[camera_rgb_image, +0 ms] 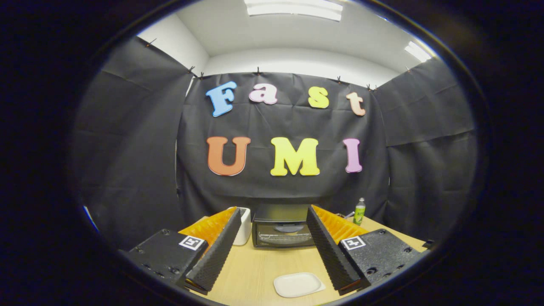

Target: Open the toaster oven, put the food inside, and close the toaster oven door.

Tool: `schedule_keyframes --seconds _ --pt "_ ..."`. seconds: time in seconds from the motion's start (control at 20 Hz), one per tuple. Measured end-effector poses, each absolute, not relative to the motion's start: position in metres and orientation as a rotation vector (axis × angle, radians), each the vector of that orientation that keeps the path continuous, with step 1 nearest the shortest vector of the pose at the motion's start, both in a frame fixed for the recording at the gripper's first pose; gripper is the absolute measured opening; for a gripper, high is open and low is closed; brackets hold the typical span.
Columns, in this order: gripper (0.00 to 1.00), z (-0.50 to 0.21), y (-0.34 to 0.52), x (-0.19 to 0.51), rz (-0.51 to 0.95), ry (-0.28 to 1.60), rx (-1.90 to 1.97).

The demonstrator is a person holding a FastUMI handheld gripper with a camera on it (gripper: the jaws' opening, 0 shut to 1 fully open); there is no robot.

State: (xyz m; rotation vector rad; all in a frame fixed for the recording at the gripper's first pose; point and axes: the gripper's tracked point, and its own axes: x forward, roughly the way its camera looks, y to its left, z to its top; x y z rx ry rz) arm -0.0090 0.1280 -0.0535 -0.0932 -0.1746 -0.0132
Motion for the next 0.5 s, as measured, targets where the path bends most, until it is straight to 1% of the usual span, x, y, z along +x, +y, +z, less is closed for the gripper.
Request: schedule_keyframes --seconds 0.5 --pt "1.0 -0.059 0.113 -0.003 -0.058 -0.158 -0.073"
